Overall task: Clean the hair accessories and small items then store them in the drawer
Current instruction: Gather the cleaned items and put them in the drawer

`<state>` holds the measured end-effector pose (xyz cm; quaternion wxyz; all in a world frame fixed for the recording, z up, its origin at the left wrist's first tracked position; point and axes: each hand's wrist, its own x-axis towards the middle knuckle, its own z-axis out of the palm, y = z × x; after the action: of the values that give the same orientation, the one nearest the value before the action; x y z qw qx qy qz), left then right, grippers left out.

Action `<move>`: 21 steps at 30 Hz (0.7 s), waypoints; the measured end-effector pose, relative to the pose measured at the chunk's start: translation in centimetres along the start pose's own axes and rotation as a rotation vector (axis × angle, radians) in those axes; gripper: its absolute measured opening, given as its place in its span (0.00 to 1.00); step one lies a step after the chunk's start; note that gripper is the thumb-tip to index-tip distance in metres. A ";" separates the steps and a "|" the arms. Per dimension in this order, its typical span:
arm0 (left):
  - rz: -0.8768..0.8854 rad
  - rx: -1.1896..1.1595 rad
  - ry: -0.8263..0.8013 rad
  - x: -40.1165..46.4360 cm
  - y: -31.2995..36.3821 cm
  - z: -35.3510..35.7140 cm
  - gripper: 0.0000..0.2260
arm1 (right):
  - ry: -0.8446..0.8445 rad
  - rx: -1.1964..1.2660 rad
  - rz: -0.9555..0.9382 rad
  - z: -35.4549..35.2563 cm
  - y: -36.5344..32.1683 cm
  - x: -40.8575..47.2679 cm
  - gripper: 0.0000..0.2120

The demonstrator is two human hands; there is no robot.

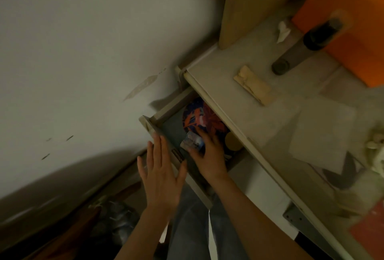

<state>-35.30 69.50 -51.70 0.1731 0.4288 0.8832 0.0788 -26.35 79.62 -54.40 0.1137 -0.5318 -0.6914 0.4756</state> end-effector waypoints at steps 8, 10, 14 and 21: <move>0.168 0.118 -0.035 -0.9 2.9 -5.3 0.27 | 0.215 -0.370 -0.173 -5.1 -4.5 -5.6 0.29; 0.247 0.131 -0.021 -0.8 4.7 -7.0 0.27 | 0.278 -0.446 -0.176 -7.1 -5.3 -7.3 0.30; 0.421 0.124 -0.010 -1.3 8.7 -9.6 0.27 | 0.378 -0.513 -0.108 -11.4 -4.8 -10.8 0.32; 0.723 0.180 -0.119 -3.6 17.0 -10.2 0.28 | 0.547 -0.575 0.154 -21.2 -1.3 -16.6 0.33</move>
<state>-24.64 77.27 -36.54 0.1467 0.7302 0.6666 0.0321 -6.35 77.01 -36.52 0.1039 -0.6991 -0.6987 0.1108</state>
